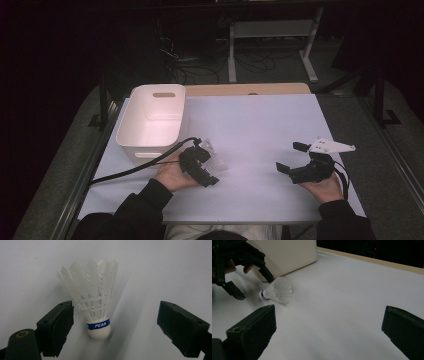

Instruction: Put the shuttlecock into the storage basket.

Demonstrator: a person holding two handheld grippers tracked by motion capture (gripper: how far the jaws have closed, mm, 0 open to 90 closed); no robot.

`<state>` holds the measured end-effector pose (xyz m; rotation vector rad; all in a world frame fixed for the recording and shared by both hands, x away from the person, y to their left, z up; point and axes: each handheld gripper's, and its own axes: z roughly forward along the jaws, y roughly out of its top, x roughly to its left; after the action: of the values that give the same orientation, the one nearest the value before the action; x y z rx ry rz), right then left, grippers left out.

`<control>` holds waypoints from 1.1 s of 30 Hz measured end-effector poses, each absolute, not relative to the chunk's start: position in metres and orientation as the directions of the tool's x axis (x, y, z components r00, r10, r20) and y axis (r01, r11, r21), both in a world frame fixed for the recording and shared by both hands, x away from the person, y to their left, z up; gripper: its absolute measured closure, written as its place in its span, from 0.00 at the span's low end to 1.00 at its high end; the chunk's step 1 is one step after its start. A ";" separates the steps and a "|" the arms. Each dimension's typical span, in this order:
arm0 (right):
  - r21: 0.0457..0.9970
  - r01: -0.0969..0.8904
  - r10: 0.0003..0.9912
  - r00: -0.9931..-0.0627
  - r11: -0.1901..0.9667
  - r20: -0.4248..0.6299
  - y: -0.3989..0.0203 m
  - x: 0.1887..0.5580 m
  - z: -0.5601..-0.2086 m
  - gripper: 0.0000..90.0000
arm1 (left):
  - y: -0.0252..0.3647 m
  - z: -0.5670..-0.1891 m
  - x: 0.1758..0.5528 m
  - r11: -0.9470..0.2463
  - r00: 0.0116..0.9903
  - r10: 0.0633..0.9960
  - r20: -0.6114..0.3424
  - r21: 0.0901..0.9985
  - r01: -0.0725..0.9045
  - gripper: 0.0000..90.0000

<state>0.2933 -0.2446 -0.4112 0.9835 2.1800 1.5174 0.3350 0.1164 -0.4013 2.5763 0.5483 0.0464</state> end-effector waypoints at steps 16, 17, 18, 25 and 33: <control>0.909 0.361 0.680 -0.722 0.210 0.130 -0.244 0.293 -0.411 0.00 | 0.115 -0.411 0.337 -0.784 0.889 0.454 -0.062 0.445 0.432 0.30; 0.909 0.361 0.680 -0.722 0.209 0.130 -0.244 0.293 -0.411 0.00 | 0.115 -0.411 0.338 -0.785 0.888 0.455 -0.065 0.441 0.435 0.32; 0.909 0.361 0.680 -0.722 0.209 0.130 -0.244 0.293 -0.411 0.00 | 0.115 -0.411 0.338 -0.786 0.887 0.456 -0.064 0.439 0.436 0.34; 0.909 0.360 0.679 -0.723 0.210 0.130 -0.244 0.293 -0.411 0.00 | 0.115 -0.413 0.340 -0.790 0.881 0.470 -0.057 0.418 0.448 0.41; 0.909 0.361 0.677 -0.724 0.210 0.131 -0.244 0.293 -0.411 0.00 | 0.113 -0.418 0.340 -0.805 0.885 0.463 -0.060 0.389 0.448 0.55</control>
<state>0.2929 -0.2436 -0.4112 0.9772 2.1928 1.5194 0.3400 0.1135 -0.4180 2.6557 0.6697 0.0531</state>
